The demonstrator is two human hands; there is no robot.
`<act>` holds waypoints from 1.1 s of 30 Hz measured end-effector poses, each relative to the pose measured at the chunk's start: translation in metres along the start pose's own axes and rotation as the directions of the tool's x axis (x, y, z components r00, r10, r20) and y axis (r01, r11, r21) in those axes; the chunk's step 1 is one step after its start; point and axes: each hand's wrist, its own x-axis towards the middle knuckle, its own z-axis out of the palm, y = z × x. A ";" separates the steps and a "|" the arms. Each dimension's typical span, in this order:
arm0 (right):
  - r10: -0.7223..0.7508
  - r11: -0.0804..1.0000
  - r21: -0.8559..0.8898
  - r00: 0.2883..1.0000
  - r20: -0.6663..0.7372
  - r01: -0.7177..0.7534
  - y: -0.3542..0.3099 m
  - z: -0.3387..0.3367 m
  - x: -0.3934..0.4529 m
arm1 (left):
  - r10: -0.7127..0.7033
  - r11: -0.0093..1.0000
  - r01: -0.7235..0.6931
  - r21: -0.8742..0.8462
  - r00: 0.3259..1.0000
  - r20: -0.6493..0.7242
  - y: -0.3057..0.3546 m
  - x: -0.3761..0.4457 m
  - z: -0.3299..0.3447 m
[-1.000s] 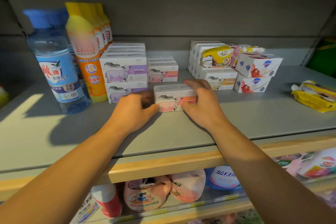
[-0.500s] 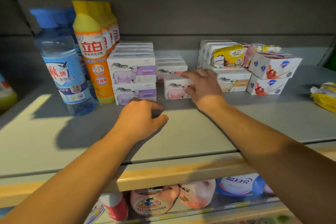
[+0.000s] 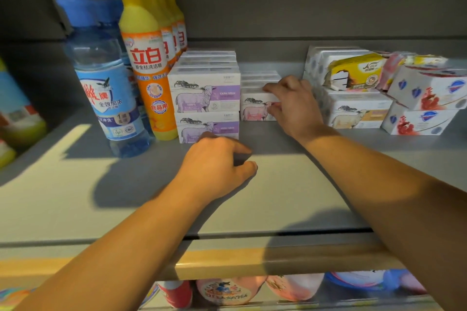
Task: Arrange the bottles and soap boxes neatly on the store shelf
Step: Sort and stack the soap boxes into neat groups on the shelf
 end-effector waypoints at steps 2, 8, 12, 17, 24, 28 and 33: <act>0.008 1.000 0.012 1.000 0.006 -0.008 0.000 0.002 0.002 | -0.007 1.000 0.007 -0.005 1.000 -0.015 0.000 0.000 0.000; 0.024 0.999 0.035 0.999 0.023 -0.024 0.001 0.003 0.002 | -0.025 0.999 0.025 -0.026 0.999 -0.020 0.001 0.000 0.000; 0.042 0.999 0.019 0.992 0.118 -0.044 -0.005 -0.009 -0.002 | -0.028 1.000 0.028 -0.014 1.000 -0.004 0.002 0.000 -0.001; 0.117 0.991 0.069 0.992 -0.038 -0.114 0.007 -0.042 -0.035 | -0.039 0.999 0.040 0.004 0.999 -0.033 0.003 0.000 -0.002; 0.395 0.893 -0.260 0.917 0.061 -0.367 0.078 -0.084 -0.059 | -0.059 0.998 0.057 -0.040 0.997 -0.055 0.008 -0.001 -0.002; 0.394 0.854 -0.411 0.913 0.110 -0.319 0.089 -0.078 -0.066 | -0.050 0.998 0.048 -0.034 0.997 -0.056 0.010 -0.002 -0.003; 0.350 0.840 -0.472 0.931 0.099 -0.266 0.088 -0.084 -0.058 | -0.048 0.998 0.046 -0.038 0.998 -0.047 0.011 -0.002 -0.004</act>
